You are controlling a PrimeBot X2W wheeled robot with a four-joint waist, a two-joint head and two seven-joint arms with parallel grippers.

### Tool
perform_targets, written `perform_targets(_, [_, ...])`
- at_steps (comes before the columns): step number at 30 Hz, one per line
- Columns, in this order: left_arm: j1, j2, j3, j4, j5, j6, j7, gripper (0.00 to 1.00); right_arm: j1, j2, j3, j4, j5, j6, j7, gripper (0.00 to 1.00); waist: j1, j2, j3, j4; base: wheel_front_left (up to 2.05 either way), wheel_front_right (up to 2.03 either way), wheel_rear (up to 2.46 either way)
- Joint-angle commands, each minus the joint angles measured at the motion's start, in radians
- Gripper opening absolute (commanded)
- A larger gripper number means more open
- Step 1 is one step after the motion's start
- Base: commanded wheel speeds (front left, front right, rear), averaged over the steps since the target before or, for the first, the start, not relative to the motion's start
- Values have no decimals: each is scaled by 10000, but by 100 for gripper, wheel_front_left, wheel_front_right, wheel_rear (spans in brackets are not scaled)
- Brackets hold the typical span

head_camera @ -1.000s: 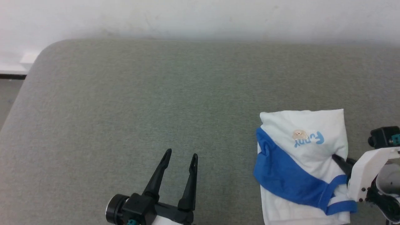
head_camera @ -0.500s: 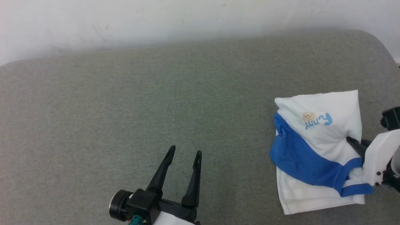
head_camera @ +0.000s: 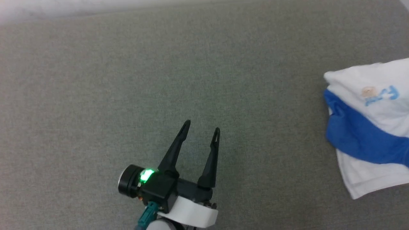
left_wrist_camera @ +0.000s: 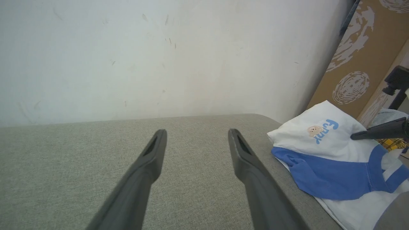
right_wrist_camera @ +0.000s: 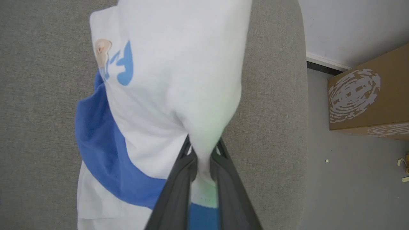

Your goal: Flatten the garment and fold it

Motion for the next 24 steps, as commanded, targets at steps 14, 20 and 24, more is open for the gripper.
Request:
perform_targets(14, [-1635,-61,-733,-369,1062,512,369,100,-1140,-2127,855,1834,883,-21,-2212,0,-1,-1,2714,8,0,0,0])
perform_targets(20, [-1834,-58,-879,-443,1284,587,560,100,-1800,-2231,1109,3097,890,-21,-2850,0,-1,-1,3077,-44,0,0,0])
perform_targets(24, [-1920,-50,-952,-460,1366,617,612,100,-2246,-2340,1268,3800,861,-21,-3249,0,-1,-1,3259,-24,0,0,0])
